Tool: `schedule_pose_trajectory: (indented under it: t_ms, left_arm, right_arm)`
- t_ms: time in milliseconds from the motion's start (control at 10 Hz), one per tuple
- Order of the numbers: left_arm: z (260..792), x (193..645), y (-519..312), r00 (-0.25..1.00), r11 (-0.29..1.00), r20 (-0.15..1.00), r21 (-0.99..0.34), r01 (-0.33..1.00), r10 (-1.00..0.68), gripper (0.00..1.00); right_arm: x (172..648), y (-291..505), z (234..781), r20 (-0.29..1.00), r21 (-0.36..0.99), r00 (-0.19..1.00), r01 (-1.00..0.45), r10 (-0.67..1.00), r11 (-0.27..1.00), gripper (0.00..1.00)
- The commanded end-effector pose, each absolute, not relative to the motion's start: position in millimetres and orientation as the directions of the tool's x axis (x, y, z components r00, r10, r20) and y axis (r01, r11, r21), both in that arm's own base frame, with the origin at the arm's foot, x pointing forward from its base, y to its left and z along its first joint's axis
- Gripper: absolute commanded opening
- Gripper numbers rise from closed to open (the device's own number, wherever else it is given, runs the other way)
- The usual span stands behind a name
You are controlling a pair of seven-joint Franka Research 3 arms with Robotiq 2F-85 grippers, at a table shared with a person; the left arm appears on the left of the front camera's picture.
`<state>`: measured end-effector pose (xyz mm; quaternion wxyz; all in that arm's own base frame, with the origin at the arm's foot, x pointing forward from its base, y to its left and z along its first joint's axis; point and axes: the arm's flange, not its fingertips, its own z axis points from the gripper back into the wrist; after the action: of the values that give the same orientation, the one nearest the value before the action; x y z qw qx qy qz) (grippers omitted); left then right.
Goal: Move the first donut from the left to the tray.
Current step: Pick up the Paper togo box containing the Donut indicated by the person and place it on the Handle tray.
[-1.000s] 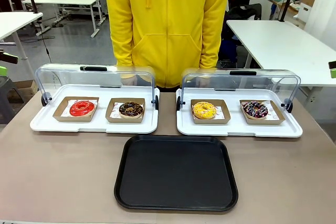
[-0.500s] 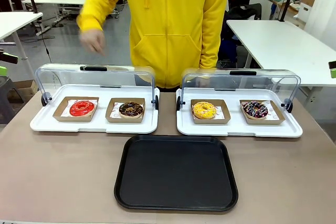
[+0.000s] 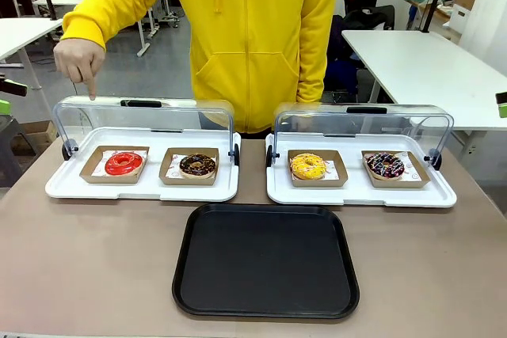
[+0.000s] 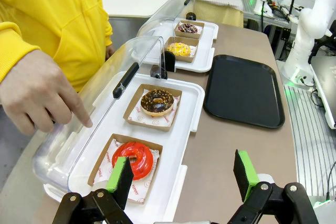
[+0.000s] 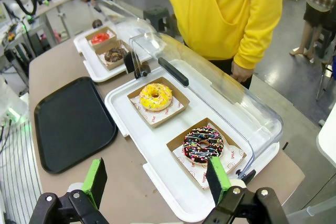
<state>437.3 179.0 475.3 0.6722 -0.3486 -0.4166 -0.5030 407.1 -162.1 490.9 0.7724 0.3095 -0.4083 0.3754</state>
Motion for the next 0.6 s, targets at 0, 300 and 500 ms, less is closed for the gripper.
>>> schedule_pose_trajectory:
  t_ms: [0,300,500]
  left_arm:
    - [475.2,436.2,178.4,0.140,0.243,0.917,-0.048,0.969,-0.374,1.00]
    - [475.2,436.2,178.4,0.140,0.243,0.917,-0.048,0.969,-0.374,1.00]
    - [475.2,436.2,178.4,0.140,0.243,0.917,-0.048,0.969,-0.374,1.00]
  right_arm:
    - [408.6,-161.4,491.6,0.875,0.161,0.364,-0.839,0.317,0.519,1.00]
    - [408.6,-161.4,491.6,0.875,0.161,0.364,-0.839,0.317,0.519,1.00]
    - [408.6,-161.4,491.6,0.875,0.161,0.364,-0.839,0.317,0.519,1.00]
